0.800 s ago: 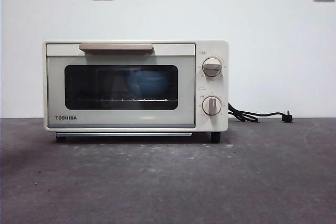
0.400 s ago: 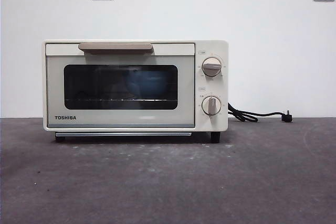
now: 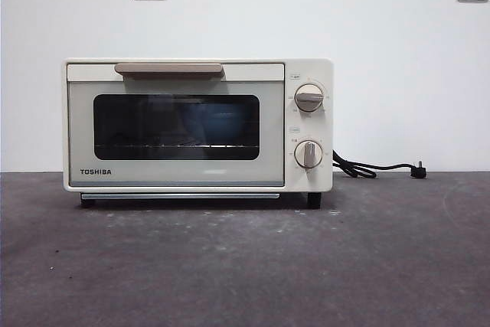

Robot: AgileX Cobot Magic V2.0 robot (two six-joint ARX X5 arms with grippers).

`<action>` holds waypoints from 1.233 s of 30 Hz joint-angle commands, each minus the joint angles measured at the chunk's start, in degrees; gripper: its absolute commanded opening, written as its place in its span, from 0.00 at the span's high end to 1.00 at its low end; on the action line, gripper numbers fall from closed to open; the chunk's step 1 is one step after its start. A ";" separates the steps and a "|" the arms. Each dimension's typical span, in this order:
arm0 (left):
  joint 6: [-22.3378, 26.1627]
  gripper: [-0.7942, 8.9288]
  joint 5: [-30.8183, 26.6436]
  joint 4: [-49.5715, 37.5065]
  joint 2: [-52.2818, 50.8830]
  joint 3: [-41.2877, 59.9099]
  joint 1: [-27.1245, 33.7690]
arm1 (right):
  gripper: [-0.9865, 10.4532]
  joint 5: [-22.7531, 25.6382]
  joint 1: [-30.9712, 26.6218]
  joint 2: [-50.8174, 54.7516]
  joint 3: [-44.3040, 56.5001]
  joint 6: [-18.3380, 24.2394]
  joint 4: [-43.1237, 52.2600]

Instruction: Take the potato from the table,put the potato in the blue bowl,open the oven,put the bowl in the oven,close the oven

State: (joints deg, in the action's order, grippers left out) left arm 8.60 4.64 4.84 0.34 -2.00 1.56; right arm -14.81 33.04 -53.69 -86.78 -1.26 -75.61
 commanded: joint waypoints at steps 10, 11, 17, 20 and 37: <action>0.04 0.92 -0.09 5.35 -0.07 1.64 0.17 | 0.91 0.15 0.07 0.50 0.02 -0.35 0.07; 0.04 0.92 -0.09 5.40 -0.07 1.64 0.20 | 0.91 0.15 0.07 0.55 0.02 -0.35 0.09; 0.04 0.92 -0.15 5.38 -0.07 1.64 0.17 | 0.91 0.15 0.07 0.61 0.02 -0.35 0.09; 0.04 0.92 -0.15 5.38 -0.07 1.64 0.17 | 0.91 0.13 0.07 0.63 0.02 -0.35 0.09; 0.04 0.92 -0.15 5.38 -0.07 1.64 0.17 | 0.91 -0.39 -6.73 4.28 1.42 6.56 10.71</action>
State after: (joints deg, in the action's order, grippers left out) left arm 8.56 4.64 10.26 0.36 -0.99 1.56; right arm -15.05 27.73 -50.52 -86.15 2.98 -67.11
